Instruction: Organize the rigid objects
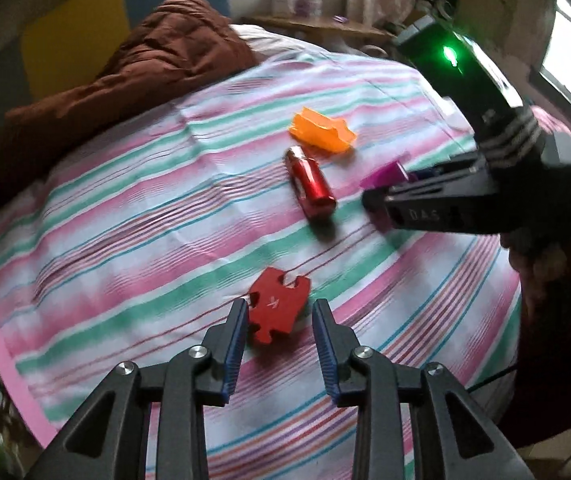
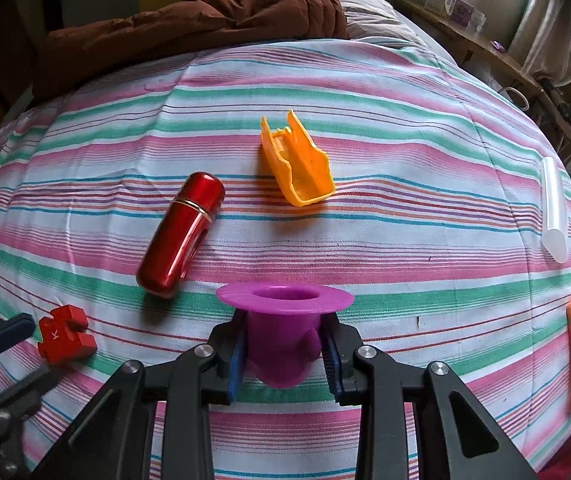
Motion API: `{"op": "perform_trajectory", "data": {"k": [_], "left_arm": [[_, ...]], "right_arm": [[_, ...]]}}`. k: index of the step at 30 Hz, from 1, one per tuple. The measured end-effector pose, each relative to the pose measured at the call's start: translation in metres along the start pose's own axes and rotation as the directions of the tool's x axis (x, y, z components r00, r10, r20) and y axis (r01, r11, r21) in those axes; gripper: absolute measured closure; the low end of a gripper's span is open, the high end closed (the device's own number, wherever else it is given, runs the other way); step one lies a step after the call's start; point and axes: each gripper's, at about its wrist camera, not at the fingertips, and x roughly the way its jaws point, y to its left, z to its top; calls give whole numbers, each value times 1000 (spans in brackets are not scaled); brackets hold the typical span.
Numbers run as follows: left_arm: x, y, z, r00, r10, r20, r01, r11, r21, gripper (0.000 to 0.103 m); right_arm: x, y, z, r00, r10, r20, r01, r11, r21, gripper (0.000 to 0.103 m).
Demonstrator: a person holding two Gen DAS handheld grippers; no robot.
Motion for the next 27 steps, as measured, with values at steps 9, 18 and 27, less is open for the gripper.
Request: {"op": "perform_trajectory", "data": {"k": [9, 18, 27], "left_arm": [[15, -5, 13, 999, 36, 8, -37, 997, 71, 69], [12, -3, 13, 999, -13, -38, 16, 997, 82, 68], [25, -9, 17, 995, -24, -100, 38, 989, 140, 68]], "right_arm": [[1, -3, 4, 1000, 3, -4, -3, 1000, 7, 70], [0, -3, 4, 1000, 1, -6, -1, 1000, 4, 70], [1, -4, 3, 1000, 3, -6, -3, 1000, 4, 69]]}}
